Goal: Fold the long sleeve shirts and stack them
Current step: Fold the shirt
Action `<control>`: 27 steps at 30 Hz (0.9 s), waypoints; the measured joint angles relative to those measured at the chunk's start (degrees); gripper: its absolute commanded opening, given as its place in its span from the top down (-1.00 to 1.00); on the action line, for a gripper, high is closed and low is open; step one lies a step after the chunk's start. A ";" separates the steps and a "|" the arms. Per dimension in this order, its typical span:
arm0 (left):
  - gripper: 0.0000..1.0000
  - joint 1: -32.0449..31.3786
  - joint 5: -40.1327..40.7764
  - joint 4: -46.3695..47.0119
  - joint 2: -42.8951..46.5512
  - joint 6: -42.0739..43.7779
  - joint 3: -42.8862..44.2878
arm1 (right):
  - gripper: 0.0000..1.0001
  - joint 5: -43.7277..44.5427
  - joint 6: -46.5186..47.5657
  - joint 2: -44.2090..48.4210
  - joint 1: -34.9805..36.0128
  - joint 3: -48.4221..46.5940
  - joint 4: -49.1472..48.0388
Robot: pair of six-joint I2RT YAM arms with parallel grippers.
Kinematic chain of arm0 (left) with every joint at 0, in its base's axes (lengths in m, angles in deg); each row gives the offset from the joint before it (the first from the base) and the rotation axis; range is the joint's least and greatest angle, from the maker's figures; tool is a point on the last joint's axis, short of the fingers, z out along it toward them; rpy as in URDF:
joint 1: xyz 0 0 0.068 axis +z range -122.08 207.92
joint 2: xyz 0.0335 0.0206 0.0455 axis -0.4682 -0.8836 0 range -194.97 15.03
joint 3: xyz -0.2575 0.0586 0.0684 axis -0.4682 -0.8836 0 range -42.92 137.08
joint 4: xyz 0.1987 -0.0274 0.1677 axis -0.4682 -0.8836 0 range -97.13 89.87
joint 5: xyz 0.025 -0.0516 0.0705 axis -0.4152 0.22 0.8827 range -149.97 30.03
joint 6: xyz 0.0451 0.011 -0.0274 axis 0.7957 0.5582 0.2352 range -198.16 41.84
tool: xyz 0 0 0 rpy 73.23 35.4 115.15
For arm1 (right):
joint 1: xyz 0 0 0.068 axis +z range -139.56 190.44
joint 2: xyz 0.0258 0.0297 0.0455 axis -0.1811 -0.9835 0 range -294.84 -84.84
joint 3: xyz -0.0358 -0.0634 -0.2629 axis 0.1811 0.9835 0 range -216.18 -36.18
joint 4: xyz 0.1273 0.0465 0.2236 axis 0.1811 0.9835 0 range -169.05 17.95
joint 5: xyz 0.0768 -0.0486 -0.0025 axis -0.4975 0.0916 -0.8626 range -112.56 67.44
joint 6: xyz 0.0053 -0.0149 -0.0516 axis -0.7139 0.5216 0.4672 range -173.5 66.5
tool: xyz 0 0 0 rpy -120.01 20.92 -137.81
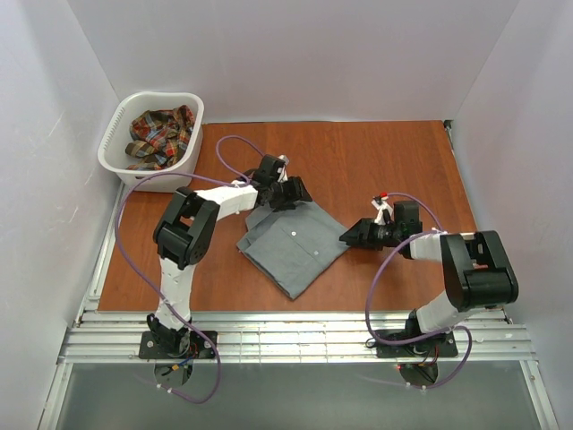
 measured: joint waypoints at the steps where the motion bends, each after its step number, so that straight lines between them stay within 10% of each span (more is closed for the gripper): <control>1: -0.51 0.00 0.79 0.07 1.01 0.55 -0.76 | 0.13 1.44 1.36 1.60 0.76 -0.33 2.14; 13: -0.63 -0.74 14.05 -8.90 49.86 -11.39 -31.95 | 0.00 28.89 16.26 15.63 29.81 -15.67 25.66; 27: -0.41 -2.16 12.41 -13.64 48.28 -19.67 -48.17 | -0.29 50.05 24.02 10.82 51.56 -22.14 38.12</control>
